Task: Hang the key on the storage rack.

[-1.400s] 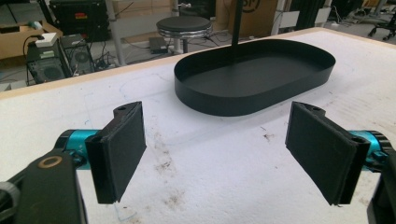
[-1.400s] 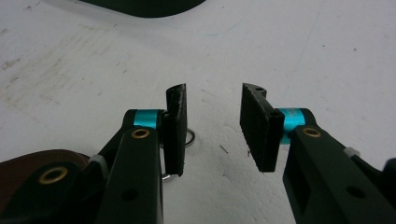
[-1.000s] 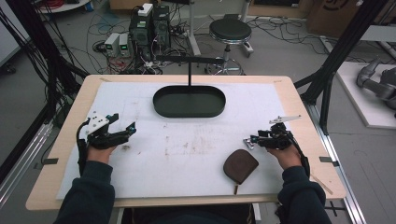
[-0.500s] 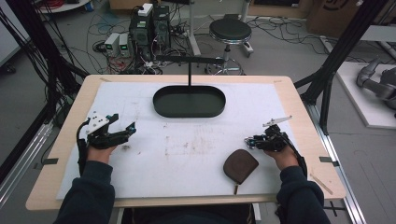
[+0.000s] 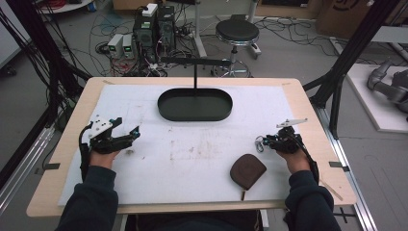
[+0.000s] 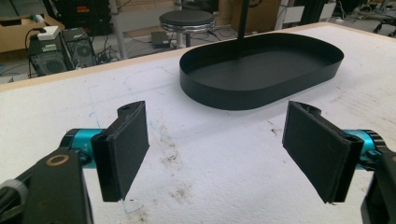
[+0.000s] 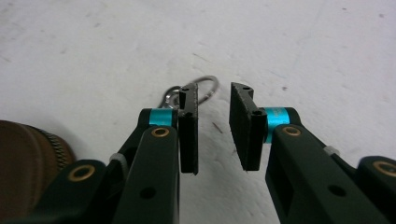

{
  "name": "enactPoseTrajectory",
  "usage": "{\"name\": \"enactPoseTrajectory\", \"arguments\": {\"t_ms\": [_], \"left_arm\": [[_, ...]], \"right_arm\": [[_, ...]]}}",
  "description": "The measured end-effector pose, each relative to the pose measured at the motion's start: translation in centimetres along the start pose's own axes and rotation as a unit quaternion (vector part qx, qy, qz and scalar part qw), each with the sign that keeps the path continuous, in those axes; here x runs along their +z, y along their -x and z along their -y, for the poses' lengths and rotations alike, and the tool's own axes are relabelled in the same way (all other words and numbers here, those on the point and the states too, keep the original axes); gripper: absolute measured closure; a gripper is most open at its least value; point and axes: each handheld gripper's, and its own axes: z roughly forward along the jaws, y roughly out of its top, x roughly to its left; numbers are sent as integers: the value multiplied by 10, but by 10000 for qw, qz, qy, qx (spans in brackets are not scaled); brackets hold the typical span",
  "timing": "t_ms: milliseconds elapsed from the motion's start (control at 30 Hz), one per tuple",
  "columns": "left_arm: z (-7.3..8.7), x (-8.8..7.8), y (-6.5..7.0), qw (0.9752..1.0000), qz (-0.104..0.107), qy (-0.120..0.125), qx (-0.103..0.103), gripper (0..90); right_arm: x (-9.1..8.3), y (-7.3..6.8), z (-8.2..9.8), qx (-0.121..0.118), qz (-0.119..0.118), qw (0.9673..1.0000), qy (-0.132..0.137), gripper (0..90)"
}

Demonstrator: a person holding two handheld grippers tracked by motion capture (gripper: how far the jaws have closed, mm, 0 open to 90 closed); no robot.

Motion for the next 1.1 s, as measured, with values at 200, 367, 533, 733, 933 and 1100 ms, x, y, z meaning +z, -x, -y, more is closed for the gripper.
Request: {"name": "enactPoseTrajectory", "arguments": {"t_ms": [200, 367, 533, 733, 933, 1100], "left_arm": [[0, 0, 0, 10000, -3, -8, 10, 226], [1, 0, -1, 10000, -5, -11, 3, 226], [1, -1, -1, 10000, -24, -3, -10, 226], [1, 0, -2, 10000, -14, -12, -8, 226], [1, 0, -2, 10000, -16, -36, 6, 226], [2, 0, -2, 10000, -19, -38, -16, 227]], "right_arm": [[5, -2, -1, 185, -176, 9997, 28, 596], [12, -1, -1, 445, -164, 9987, -200, 556], [11, -6, -3, 122, -182, 9996, -158, 783], [10, -9, -5, -217, -43, 9997, -72, 842], [17, -14, -12, -700, 3, 9974, -151, 838], [19, -22, -17, -1276, 174, 9913, -263, 836]]}}
